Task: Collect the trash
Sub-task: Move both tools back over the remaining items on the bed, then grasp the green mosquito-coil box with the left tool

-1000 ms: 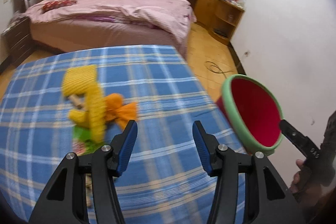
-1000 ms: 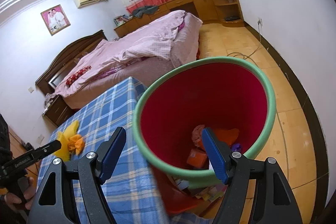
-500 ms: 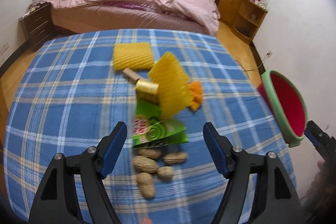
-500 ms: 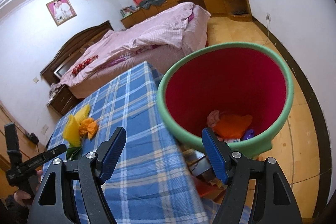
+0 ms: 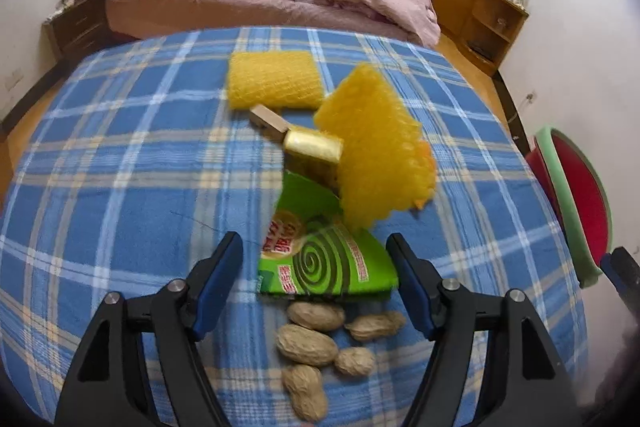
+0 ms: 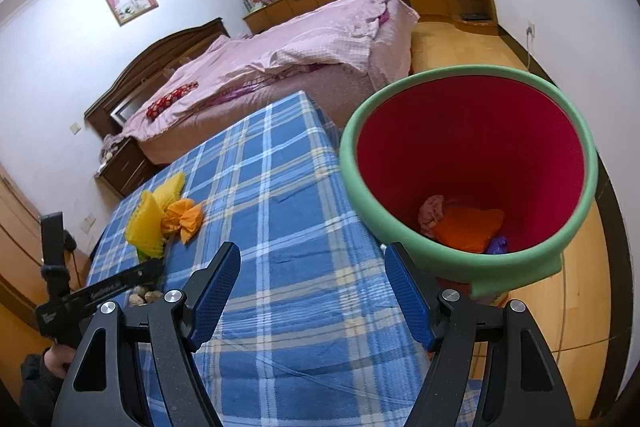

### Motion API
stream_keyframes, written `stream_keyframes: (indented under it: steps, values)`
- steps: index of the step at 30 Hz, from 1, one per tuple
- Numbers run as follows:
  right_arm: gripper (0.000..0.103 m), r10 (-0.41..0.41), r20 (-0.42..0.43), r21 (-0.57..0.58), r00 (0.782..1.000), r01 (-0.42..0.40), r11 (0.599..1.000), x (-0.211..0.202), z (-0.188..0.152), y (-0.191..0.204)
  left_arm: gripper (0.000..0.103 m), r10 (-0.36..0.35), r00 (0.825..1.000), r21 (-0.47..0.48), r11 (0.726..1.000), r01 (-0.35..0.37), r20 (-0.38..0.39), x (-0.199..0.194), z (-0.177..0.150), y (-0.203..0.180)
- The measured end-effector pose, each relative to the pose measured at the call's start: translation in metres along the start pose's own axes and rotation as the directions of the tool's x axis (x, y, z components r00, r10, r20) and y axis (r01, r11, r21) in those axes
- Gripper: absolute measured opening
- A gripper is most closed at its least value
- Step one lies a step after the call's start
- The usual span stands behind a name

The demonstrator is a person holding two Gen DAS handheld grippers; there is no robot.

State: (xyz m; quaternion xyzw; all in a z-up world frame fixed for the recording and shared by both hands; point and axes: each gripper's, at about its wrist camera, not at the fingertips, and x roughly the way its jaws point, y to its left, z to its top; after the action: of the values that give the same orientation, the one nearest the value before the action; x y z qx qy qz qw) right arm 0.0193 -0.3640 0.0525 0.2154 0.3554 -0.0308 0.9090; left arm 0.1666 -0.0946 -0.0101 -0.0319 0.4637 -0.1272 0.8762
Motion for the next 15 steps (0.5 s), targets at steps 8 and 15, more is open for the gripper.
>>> stream_keyframes:
  steps: [8, 15]
  values:
    - [0.076, 0.008, -0.036, -0.028, 0.999, -0.009, 1.0, 0.014, -0.003, 0.014, 0.064, -0.029, 0.999, -0.036, 0.999, 0.03, 0.017, -0.006, -0.002, 0.01]
    - [0.076, 0.021, -0.059, -0.063, 0.998, -0.025, 0.998, 0.023, -0.005, 0.033, 0.031, -0.068, 0.996, -0.096, 0.993, 0.073, 0.051, -0.027, -0.001, 0.034]
